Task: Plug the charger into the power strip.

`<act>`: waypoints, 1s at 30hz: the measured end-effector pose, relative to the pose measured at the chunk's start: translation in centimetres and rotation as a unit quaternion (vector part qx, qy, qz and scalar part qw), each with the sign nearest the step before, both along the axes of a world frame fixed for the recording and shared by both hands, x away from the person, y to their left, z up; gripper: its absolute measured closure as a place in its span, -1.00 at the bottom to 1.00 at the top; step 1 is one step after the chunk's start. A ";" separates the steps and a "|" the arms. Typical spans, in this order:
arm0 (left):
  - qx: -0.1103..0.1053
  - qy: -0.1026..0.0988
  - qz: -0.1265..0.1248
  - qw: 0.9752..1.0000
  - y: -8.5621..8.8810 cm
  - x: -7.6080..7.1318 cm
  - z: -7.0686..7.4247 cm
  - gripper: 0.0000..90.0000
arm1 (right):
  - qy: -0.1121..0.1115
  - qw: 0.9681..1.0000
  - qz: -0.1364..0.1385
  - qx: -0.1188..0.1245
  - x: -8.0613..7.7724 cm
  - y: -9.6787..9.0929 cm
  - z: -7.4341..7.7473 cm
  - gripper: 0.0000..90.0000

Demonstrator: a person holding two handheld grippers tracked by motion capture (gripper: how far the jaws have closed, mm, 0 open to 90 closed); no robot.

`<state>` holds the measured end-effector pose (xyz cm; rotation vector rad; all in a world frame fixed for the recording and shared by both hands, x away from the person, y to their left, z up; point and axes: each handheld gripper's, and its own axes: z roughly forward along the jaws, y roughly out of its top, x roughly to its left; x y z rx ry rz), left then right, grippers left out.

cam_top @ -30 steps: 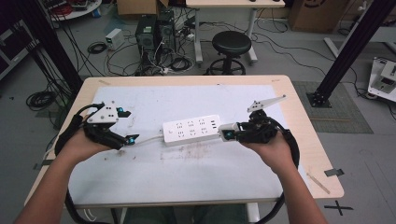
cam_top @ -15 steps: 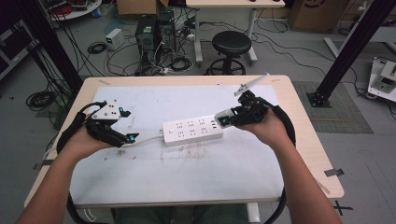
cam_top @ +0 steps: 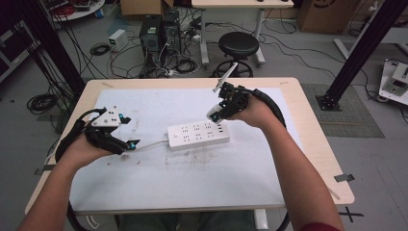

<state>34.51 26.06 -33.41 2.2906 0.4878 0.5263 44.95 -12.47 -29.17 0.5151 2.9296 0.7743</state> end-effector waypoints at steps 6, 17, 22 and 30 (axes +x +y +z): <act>0.002 0.002 0.006 1.000 0.0 0.1 -0.5 -0.57 | 0.004 1.000 0.010 -0.029 1.4 1.0 -0.9 0.41; 0.010 0.008 0.002 1.000 -0.4 0.2 -1.2 -0.57 | -0.028 0.987 0.114 -0.114 3.6 4.1 -3.6 0.41; 0.008 0.009 0.006 1.000 -0.2 0.2 -1.2 -0.57 | -0.027 0.982 0.126 -0.136 3.8 4.5 -4.1 0.41; 0.011 0.010 0.008 1.000 -0.2 0.2 -1.2 -0.57 | -0.028 0.973 0.161 -0.164 4.2 5.1 -5.0 0.41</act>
